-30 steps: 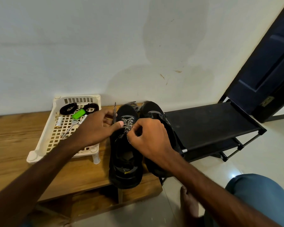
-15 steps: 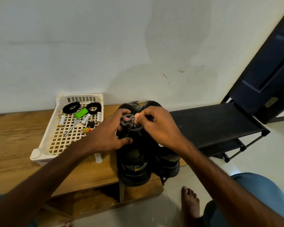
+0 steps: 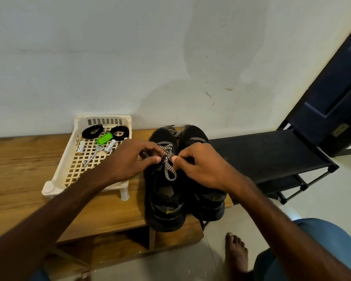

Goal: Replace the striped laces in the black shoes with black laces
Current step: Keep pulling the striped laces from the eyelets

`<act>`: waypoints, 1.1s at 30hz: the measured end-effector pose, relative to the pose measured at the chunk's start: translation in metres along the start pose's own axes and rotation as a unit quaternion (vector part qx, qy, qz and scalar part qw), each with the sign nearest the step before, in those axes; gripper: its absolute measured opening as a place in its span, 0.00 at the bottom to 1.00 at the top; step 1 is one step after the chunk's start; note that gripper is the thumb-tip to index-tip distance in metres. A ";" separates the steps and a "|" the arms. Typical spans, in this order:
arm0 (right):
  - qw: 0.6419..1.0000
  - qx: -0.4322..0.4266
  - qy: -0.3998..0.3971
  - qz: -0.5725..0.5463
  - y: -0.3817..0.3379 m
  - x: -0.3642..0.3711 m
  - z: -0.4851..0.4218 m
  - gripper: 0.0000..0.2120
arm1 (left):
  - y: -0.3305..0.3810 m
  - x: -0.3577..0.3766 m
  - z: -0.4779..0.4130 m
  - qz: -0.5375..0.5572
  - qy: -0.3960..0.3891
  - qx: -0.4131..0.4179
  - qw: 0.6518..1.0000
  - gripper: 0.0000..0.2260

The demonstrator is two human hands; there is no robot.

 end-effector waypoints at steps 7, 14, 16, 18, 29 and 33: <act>0.998 0.003 0.064 -0.021 0.000 0.008 -0.005 0.11 | 0.002 0.002 -0.003 -0.001 0.019 0.002 1.000 0.04; 0.996 -0.068 0.026 0.051 -0.008 0.010 -0.022 0.21 | -0.002 0.000 0.002 0.037 -0.020 -0.077 0.996 0.13; 0.995 -0.067 0.003 0.076 -0.007 0.009 -0.028 0.20 | 0.000 0.001 0.002 0.041 -0.002 -0.074 0.996 0.14; 0.996 -0.051 0.005 0.067 -0.004 0.007 -0.032 0.15 | 0.003 0.000 0.001 0.025 0.051 -0.051 0.997 0.13; 0.997 -0.060 -0.018 0.044 -0.002 0.000 -0.033 0.14 | 0.020 -0.010 0.003 0.071 0.272 0.066 0.958 0.10; 0.996 -0.058 0.007 0.062 0.000 -0.005 -0.031 0.10 | 0.015 -0.007 0.003 0.068 0.248 0.078 0.963 0.10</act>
Point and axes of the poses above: each hand's wrist, its own z-axis away from the middle knuckle, its own x-axis out of the palm, y = z × x, the point moved 1 cm from there along -z, towards the middle knuckle, and after that the axes turned 15 degrees about z, right-handed, at the moved point
